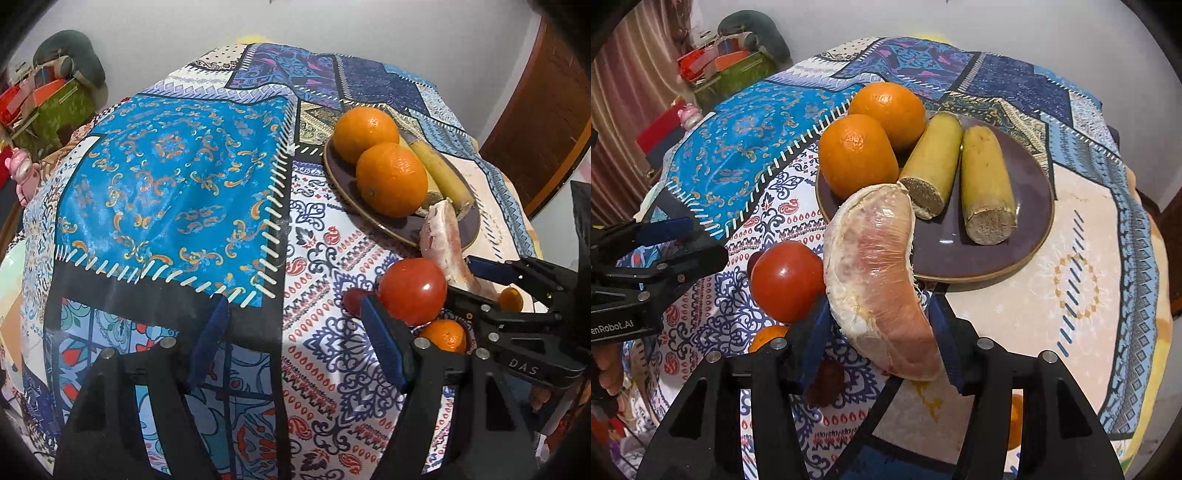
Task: Organize fruits
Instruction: 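Grasp the pomelo segment with the right tool while the left tool reaches the red tomato, then close the left tool on the red tomato while the right tool lifts the pomelo segment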
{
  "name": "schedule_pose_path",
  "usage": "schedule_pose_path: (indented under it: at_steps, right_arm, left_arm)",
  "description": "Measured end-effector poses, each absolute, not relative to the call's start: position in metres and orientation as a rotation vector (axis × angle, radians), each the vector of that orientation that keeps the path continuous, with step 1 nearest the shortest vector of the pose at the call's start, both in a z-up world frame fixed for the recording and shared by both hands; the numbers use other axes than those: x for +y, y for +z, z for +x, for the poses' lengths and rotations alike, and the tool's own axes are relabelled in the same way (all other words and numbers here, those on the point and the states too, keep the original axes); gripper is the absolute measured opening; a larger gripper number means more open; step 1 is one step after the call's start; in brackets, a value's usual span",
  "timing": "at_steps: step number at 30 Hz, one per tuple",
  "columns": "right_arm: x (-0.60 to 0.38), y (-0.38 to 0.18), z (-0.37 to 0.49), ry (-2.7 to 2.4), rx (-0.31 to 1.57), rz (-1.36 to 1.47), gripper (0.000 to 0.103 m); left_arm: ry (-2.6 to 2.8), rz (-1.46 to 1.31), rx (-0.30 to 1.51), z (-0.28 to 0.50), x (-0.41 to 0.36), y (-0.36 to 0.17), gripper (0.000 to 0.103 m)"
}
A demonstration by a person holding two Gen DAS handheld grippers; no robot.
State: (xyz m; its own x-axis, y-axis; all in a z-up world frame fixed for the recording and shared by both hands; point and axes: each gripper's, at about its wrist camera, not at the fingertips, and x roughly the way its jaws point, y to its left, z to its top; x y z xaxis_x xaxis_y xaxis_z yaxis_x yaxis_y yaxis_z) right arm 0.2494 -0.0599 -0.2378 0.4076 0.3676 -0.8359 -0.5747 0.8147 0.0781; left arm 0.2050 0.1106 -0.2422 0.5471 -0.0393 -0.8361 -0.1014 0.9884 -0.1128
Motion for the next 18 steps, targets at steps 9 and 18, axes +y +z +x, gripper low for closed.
schedule_pose_path:
  at_steps: [9,18]
  right_arm:
    - [-0.074,-0.236,0.242,0.590,0.974,-0.209,0.047]
    - [-0.114,-0.239,0.239,0.528,1.011,-0.168,0.047]
  left_arm:
    - [-0.029,-0.129,0.956,0.207,0.082,-0.225,0.073]
    - [-0.093,-0.100,0.967,0.216,0.051,-0.233,0.070]
